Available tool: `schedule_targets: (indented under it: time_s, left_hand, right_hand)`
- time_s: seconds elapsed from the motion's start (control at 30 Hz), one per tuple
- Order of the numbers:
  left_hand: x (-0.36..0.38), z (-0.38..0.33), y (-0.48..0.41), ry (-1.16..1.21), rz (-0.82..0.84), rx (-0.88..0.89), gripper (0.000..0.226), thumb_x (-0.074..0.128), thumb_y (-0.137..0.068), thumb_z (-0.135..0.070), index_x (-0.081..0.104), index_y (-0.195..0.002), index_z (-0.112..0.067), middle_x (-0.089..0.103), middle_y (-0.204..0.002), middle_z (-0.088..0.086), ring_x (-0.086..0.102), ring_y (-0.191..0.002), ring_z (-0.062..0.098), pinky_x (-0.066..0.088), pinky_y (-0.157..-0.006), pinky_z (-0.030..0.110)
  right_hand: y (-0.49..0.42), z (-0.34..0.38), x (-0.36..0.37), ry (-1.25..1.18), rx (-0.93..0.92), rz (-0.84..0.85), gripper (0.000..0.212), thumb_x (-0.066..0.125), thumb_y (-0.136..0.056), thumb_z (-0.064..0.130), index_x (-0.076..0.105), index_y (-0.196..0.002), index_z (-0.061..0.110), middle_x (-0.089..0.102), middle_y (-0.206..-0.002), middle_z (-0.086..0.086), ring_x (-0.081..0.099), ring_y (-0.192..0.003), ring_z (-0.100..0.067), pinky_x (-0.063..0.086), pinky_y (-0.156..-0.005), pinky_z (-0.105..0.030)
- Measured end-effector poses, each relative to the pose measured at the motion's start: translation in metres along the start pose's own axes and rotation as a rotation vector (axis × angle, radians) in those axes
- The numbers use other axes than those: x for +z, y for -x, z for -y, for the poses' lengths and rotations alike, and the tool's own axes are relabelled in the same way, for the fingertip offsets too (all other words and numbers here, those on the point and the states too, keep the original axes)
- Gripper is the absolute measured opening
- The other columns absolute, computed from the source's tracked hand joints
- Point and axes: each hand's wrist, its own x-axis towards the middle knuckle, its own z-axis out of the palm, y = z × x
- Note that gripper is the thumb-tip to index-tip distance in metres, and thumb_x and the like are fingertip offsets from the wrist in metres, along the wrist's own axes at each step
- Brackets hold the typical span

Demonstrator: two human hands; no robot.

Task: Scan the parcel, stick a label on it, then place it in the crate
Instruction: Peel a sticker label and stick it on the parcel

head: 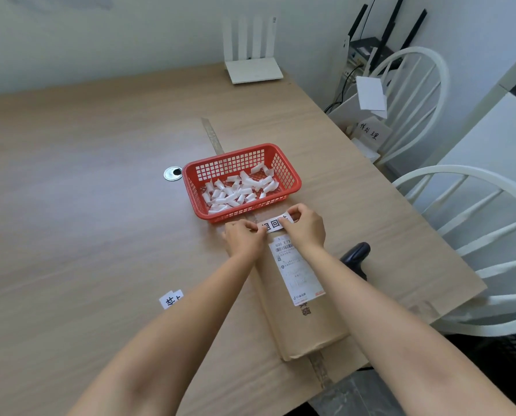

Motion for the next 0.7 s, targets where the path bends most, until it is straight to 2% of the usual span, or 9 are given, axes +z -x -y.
schedule_targets:
  time_s: [0.2, 0.37, 0.53, 0.6, 0.7]
  left_hand:
    - [0.007, 0.002, -0.002, -0.005, 0.013, 0.011, 0.021, 0.071, -0.071, -0.030, 0.055, -0.077, -0.020, 0.062, -0.108, 0.011, 0.054, -0.108, 0.027, 0.046, -0.094, 0.041]
    - [0.006, 0.010, -0.003, 0.042, -0.010, 0.003, 0.047, 0.074, -0.069, -0.028, 0.050, -0.106, -0.012, 0.058, -0.112, 0.008, 0.054, -0.106, 0.024, 0.045, -0.093, 0.036]
    - [0.001, 0.017, 0.003, 0.102, -0.006, -0.033, 0.043, 0.060, -0.078, -0.024, 0.049, -0.116, -0.007, 0.052, -0.123, 0.011, 0.053, -0.109, 0.025, 0.044, -0.098, 0.037]
    - [-0.002, 0.022, 0.009, 0.125, 0.000, -0.044, 0.043, 0.057, -0.082, -0.025, 0.047, -0.119, -0.006, 0.051, -0.126, 0.012, 0.053, -0.109, 0.024, 0.044, -0.097, 0.036]
    - [-0.007, 0.033, 0.024, 0.154, 0.022, -0.054, 0.051, 0.057, -0.083, -0.027, 0.042, -0.128, -0.007, 0.048, -0.132, 0.013, 0.051, -0.116, 0.025, 0.042, -0.101, 0.037]
  right_hand:
    - [-0.003, -0.004, 0.005, 0.065, -0.030, -0.015, 0.018, 0.069, -0.075, 0.027, 0.062, -0.087, 0.016, 0.070, -0.091, -0.003, 0.062, -0.085, -0.024, 0.039, -0.065, -0.027]
    - [0.001, -0.011, 0.003, 0.199, -0.115, -0.074, 0.028, 0.068, -0.078, 0.028, 0.058, -0.100, 0.014, 0.061, -0.103, -0.007, 0.058, -0.093, -0.025, 0.043, -0.067, -0.032]
    - [0.002, -0.023, -0.012, 0.236, -0.080, -0.134, 0.026, 0.057, -0.086, 0.018, 0.055, -0.111, 0.010, 0.056, -0.117, -0.014, 0.050, -0.106, -0.031, 0.042, -0.071, -0.035]
    - [0.004, -0.028, -0.019, 0.221, -0.063, -0.093, 0.028, 0.056, -0.087, 0.016, 0.053, -0.114, 0.009, 0.055, -0.119, -0.015, 0.049, -0.109, -0.032, 0.044, -0.077, -0.037]
    - [0.015, -0.038, -0.029, 0.173, -0.026, 0.055, 0.034, 0.055, -0.087, 0.017, 0.051, -0.119, 0.007, 0.057, -0.121, -0.016, 0.051, -0.110, -0.032, 0.044, -0.087, -0.038]
